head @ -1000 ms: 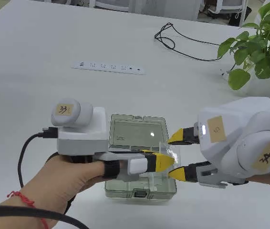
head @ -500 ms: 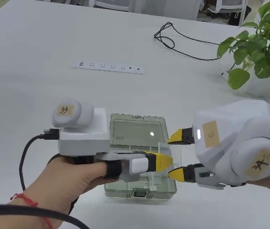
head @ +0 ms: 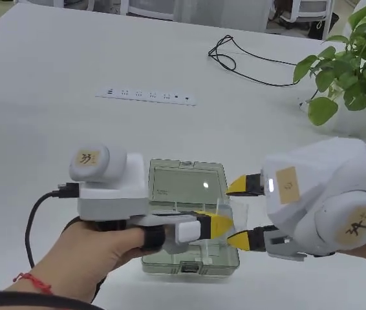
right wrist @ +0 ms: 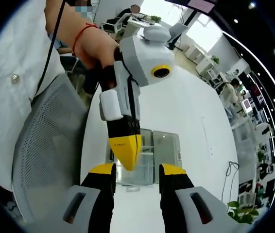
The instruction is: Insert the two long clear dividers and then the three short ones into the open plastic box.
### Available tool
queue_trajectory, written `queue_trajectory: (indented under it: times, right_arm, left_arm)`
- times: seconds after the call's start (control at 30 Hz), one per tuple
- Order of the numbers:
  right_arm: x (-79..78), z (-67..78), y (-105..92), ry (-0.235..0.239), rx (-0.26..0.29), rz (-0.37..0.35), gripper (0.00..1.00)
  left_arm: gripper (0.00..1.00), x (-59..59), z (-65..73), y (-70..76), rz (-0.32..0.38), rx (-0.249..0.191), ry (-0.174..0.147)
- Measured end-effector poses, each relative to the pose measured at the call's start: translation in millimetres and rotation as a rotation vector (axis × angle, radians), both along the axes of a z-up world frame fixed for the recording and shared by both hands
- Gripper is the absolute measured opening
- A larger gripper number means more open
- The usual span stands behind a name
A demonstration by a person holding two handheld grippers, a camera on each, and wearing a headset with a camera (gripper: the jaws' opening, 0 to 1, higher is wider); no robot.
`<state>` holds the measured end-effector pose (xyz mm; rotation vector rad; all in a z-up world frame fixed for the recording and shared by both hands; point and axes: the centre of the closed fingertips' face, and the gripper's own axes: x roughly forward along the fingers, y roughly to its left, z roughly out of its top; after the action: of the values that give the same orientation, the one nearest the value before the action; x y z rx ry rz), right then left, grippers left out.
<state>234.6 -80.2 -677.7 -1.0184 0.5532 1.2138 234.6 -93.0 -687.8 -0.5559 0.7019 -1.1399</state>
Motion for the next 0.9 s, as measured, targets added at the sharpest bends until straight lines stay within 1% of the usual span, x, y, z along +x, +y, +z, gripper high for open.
queue_trajectory:
  times: [0.03, 0.07, 0.1, 0.13, 0.2, 0.23, 0.27, 0.3, 0.33, 0.37, 0.43, 0.5, 0.53, 0.57, 0.6, 0.67, 0.73, 0.83, 0.9]
  right_arm:
    - [-0.5, 2.0, 0.7, 0.022, 0.026, -0.011, 0.36]
    - [0.9, 5.4, -1.2, 0.047, 0.05, -0.022, 0.36]
    - [1.6, 7.6, -2.8, 0.063, 0.062, -0.025, 0.35]
    - [0.9, 11.0, -3.8, 0.097, 0.088, -0.029, 0.35]
    - [0.0, 15.6, -4.4, 0.149, 0.131, -0.041, 0.33]
    - [-2.1, 18.1, -5.2, 0.188, 0.151, -0.032, 0.31]
    - [-3.1, 19.4, -5.9, 0.21, 0.162, -0.03, 0.29]
    - [-5.7, 21.4, -6.6, 0.244, 0.175, -0.019, 0.27]
    - [-8.8, 21.9, -6.8, 0.269, 0.179, -0.007, 0.26]
    - [-11.7, 23.2, -6.9, 0.303, 0.191, 0.001, 0.24]
    - [-17.6, 24.0, -6.8, 0.349, 0.196, 0.024, 0.21]
    - [-22.4, 23.3, -6.5, 0.384, 0.196, 0.04, 0.18]
    - [-25.2, 22.7, -5.7, 0.401, 0.196, 0.05, 0.18]
    - [-27.4, 22.4, -4.6, 0.41, 0.198, 0.06, 0.17]
    - [-29.8, 22.0, -3.8, 0.424, 0.2, 0.064, 0.16]
    - [-33.6, 20.6, -2.1, 0.445, 0.199, 0.079, 0.15]
    - [-34.2, 18.0, -1.5, 0.462, 0.198, 0.086, 0.13]
    - [-37.4, 17.2, 1.3, 0.478, 0.201, 0.096, 0.1]
    - [-40.5, 16.7, 2.4, 0.491, 0.198, 0.103, 0.06]
  left_arm:
    - [0.0, -0.7, -0.1, 0.4, -0.014, 0.009, -0.027]
    - [0.0, -1.8, 0.0, 0.7, -0.033, 0.02, -0.061]
    - [0.0, -3.0, 0.2, 0.9, -0.05, 0.03, -0.092]
    - [0.0, -5.3, 1.8, 0.8, -0.076, 0.039, -0.148]
    - [0.0, -9.4, 3.1, 0.5, -0.111, 0.046, -0.19]
    - [0.0, -13.0, 3.9, 0.1, -0.143, 0.05, -0.227]
    - [0.0, -15.5, 5.0, -0.3, -0.166, 0.053, -0.263]
    - [0.0, -17.8, 5.6, -0.7, -0.193, 0.062, -0.314]
    - [0.0, -21.5, 5.0, -0.6, -0.217, 0.069, -0.332]
    - [0.0, -25.8, 6.0, -1.0, -0.248, 0.072, -0.368]
    - [0.0, -30.9, 8.8, -1.6, -0.283, 0.062, -0.42]
    - [0.0, -34.2, 11.5, -1.7, -0.298, 0.05, -0.443]
    - [0.0, -34.4, 11.8, -1.2, -0.295, 0.05, -0.444]
    - [0.0, -34.9, 12.8, -0.9, -0.3, 0.046, -0.453]
    - [0.0, -36.3, 15.0, -0.9, -0.306, 0.036, -0.47]
    - [0.0, -36.5, 16.5, -0.4, -0.309, 0.03, -0.482]
    - [0.0, -37.4, 19.5, -0.4, -0.315, 0.019, -0.501]
    - [0.0, -38.5, 22.0, -0.4, -0.321, 0.008, -0.509]
    - [0.0, -39.2, 22.2, -0.2, -0.326, 0.008, -0.515]
